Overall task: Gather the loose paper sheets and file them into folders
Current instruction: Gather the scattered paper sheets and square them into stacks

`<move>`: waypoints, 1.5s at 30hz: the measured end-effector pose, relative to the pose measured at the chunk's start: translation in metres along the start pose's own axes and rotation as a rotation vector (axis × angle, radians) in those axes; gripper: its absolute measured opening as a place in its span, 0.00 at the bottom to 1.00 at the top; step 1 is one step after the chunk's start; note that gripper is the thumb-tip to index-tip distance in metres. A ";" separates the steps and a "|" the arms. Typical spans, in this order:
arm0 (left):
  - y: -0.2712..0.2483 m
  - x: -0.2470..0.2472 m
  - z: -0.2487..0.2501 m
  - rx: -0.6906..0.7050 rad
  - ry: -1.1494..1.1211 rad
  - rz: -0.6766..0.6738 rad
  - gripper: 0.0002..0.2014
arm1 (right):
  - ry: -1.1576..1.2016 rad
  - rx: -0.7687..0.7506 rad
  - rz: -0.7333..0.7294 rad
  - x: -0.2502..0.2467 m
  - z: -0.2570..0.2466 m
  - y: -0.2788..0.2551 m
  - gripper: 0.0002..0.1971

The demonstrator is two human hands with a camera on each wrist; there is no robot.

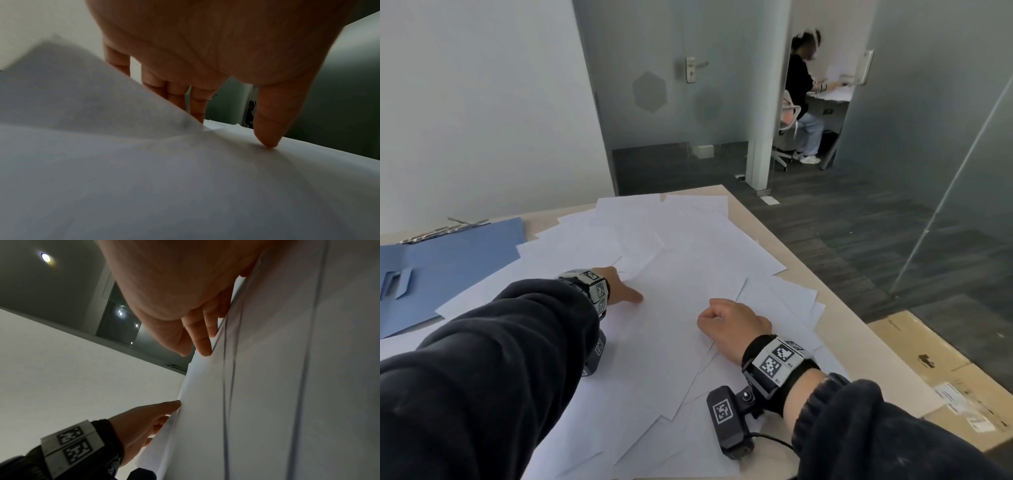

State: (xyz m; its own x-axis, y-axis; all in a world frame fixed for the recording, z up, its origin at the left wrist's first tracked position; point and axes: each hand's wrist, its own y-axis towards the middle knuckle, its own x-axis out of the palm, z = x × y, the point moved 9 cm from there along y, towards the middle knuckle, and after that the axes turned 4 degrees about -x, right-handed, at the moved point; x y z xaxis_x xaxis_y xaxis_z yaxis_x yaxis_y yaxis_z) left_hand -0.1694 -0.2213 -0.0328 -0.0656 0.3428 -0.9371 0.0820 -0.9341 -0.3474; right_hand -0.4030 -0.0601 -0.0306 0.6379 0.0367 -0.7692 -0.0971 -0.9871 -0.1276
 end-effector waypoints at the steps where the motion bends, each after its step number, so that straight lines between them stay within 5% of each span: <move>1: 0.001 -0.001 0.001 -0.008 -0.007 0.006 0.42 | 0.001 -0.002 0.004 0.000 0.001 0.001 0.13; 9: 0.002 -0.006 0.007 -0.039 -0.080 0.027 0.38 | 0.012 -0.015 0.009 0.000 0.001 0.000 0.13; 14: 0.003 0.002 0.013 -0.075 -0.103 -0.054 0.24 | -0.001 -0.025 0.010 -0.001 0.000 0.000 0.14; 34: -0.002 -0.010 0.016 -0.040 -0.224 -0.019 0.36 | 0.009 -0.050 -0.019 0.001 0.001 0.000 0.15; 41: -0.017 -0.008 0.003 0.054 -0.164 -0.062 0.19 | 0.067 -0.037 -0.003 0.000 0.004 0.000 0.13; 45: -0.029 -0.002 -0.014 0.060 -0.182 -0.042 0.16 | 0.318 -0.011 0.046 -0.004 0.010 -0.007 0.11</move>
State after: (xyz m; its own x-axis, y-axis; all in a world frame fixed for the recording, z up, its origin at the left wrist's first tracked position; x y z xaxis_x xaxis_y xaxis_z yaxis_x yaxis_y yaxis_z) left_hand -0.1578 -0.1934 -0.0216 -0.2473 0.3632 -0.8983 0.0164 -0.9254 -0.3786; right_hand -0.4124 -0.0517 -0.0325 0.8398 -0.0565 -0.5399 -0.1241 -0.9882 -0.0897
